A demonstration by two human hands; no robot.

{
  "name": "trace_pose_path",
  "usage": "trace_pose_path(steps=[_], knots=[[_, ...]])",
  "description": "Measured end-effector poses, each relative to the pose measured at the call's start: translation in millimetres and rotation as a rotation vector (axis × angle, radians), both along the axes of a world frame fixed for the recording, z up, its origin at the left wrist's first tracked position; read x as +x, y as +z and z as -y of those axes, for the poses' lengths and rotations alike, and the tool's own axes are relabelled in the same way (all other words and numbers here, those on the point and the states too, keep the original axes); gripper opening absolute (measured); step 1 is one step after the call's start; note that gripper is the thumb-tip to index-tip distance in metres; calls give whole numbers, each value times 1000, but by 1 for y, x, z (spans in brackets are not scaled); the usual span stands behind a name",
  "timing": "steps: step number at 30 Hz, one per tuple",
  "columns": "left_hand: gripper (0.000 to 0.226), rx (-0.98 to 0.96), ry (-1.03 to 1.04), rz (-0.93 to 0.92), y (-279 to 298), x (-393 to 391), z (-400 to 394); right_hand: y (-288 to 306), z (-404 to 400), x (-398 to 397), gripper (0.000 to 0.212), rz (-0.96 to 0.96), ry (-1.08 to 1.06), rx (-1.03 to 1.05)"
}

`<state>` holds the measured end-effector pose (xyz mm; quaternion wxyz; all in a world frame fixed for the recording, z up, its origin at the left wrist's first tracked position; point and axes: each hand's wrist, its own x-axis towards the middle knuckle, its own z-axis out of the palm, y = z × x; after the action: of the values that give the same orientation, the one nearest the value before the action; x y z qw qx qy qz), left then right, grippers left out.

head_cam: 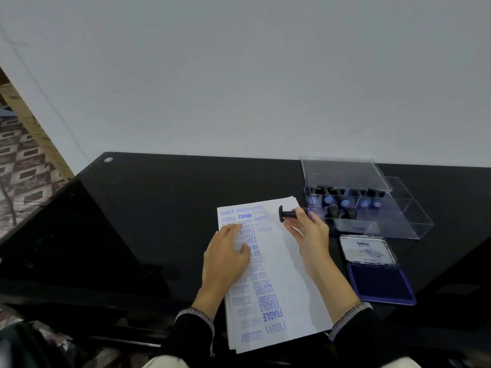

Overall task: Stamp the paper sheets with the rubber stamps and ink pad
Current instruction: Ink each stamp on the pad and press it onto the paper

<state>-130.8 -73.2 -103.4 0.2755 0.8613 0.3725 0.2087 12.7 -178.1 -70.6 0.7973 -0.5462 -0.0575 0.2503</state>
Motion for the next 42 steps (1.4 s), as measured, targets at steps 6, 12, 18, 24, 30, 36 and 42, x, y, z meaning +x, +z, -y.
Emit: trace_pose_path(steps=[6, 12, 18, 24, 30, 36, 42], knots=[[50, 41, 3, 4, -2, 1, 0, -12, 2, -9, 10, -49, -2, 51], [44, 71, -5, 13, -4, 2, -1, -17, 1, -10, 12, 26, 1, -15], [24, 106, -40, 24, 1, -1, 3, -5, 7, -18, 8, -1, -41, -3], [19, 180, -77, -8, 2, -1, 6, 22, 50, -15, 8, -111, -68, 112], [26, 351, -17, -280, 13, 14, 19, 28, 120, 10, 11, -138, -213, 122], [30, 252, -156, -119, 6, 50, 85, 18, 181, 30, 6, -95, -286, 18], [51, 191, -432, -41, 6, 78, 156, 8, 206, 37, 15, 60, -261, -145]])
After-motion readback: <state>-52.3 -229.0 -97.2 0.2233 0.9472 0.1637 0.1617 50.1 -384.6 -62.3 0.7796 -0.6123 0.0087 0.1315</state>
